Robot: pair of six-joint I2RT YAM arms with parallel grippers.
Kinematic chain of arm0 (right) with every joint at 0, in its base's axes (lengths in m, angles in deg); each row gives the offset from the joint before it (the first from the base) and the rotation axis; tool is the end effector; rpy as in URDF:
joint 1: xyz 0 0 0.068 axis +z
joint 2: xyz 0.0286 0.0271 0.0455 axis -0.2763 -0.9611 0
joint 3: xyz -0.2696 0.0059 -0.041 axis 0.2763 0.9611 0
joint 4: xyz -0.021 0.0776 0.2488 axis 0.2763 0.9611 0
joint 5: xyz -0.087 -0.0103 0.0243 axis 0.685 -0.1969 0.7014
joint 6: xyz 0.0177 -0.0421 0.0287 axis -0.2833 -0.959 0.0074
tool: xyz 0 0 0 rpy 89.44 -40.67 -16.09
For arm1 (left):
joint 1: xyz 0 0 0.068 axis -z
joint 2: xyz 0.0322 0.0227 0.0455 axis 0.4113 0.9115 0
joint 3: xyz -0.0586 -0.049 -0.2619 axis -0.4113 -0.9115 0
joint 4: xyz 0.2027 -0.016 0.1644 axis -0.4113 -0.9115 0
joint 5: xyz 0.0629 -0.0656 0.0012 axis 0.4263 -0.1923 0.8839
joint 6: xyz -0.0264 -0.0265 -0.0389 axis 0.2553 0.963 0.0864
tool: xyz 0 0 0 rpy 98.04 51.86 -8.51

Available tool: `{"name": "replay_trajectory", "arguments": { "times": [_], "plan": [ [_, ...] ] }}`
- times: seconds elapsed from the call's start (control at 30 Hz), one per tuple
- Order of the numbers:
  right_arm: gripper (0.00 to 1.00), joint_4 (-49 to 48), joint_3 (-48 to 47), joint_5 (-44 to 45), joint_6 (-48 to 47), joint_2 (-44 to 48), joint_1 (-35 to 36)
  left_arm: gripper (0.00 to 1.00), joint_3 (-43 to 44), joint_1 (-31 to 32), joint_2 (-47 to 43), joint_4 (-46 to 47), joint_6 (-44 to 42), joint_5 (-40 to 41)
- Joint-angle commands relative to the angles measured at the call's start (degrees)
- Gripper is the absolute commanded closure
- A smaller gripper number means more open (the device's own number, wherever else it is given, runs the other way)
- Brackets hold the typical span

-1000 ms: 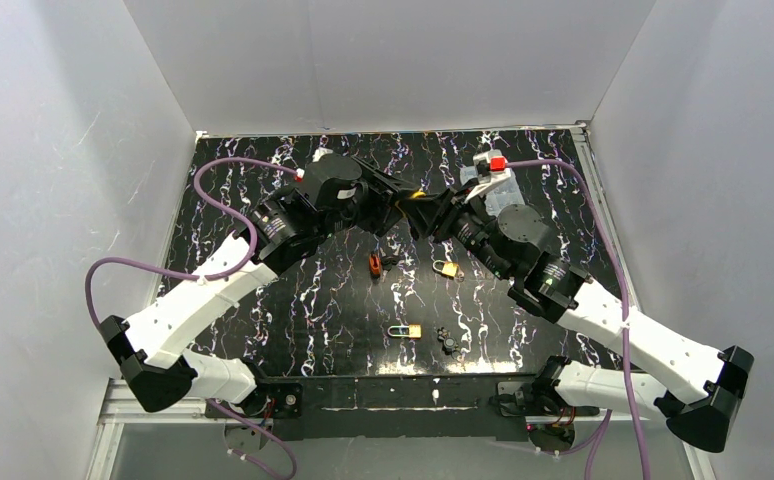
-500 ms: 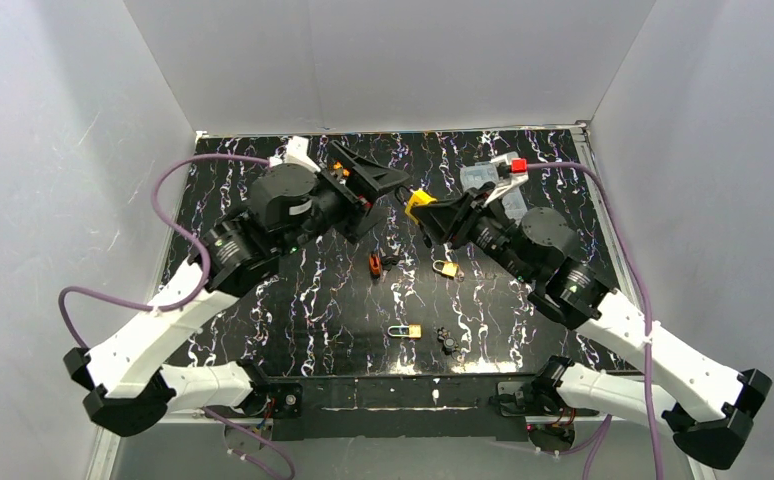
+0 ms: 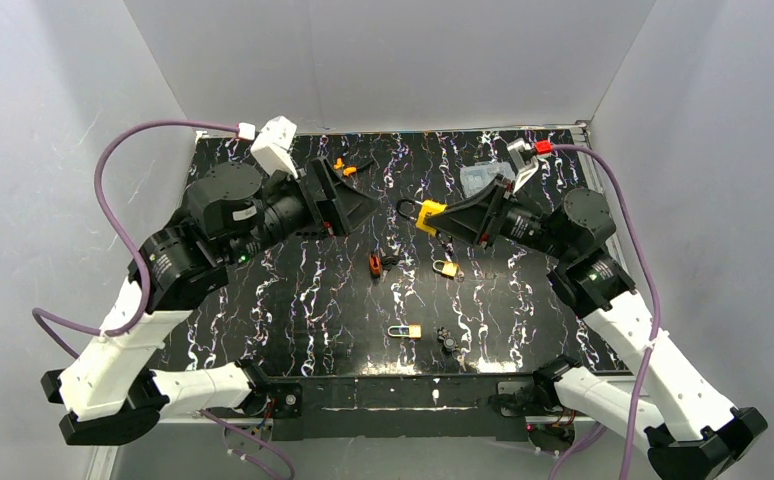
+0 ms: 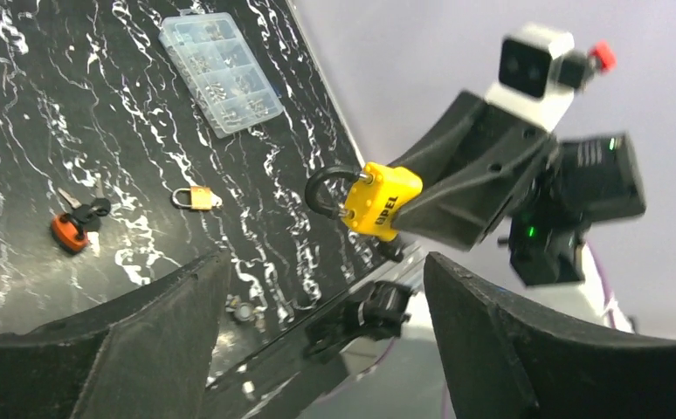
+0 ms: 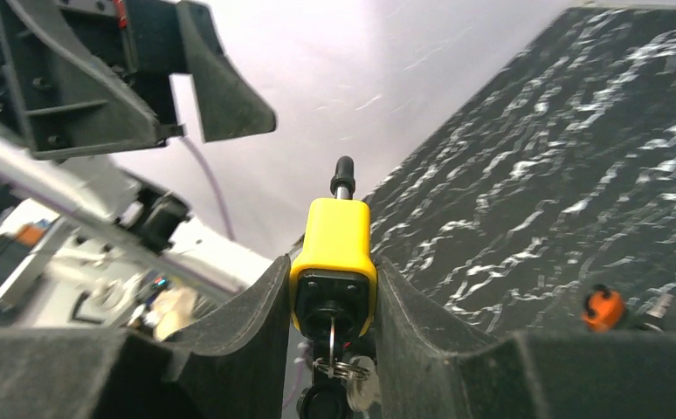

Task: Lock with the key
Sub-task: Lock the lock.

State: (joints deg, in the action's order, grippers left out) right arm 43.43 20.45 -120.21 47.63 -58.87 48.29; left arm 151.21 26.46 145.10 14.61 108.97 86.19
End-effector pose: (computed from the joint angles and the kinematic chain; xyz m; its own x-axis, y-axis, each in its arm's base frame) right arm 0.1503 0.1163 0.4238 -0.4854 0.3961 -0.7794 -0.7568 0.2560 0.6015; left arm 0.1163 -0.1357 0.5175 -0.5360 -0.4268 -0.7284 0.4479 0.5876 -0.6739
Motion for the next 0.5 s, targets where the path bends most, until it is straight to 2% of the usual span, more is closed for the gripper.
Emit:
{"name": "replay_trajectory", "arguments": {
  "times": [0.0, 0.2, 0.47],
  "plan": [
    [0.99, -14.5, -2.0, -17.1, 9.1, -0.7, -2.0, 0.25, 4.1, -0.2, 1.4, -6.0, -13.4, -9.6],
    [0.99, -17.9, -2.9, -23.1, 12.7, -1.7, -2.2, 0.34, 4.2, -0.4, 1.7, -5.4, -15.9, -16.7],
    [0.99, -16.6, -3.6, -24.2, 12.1, -0.6, -2.2, 0.48, 3.6, -0.5, 3.3, -2.7, -14.7, -24.7]
  ]
}}
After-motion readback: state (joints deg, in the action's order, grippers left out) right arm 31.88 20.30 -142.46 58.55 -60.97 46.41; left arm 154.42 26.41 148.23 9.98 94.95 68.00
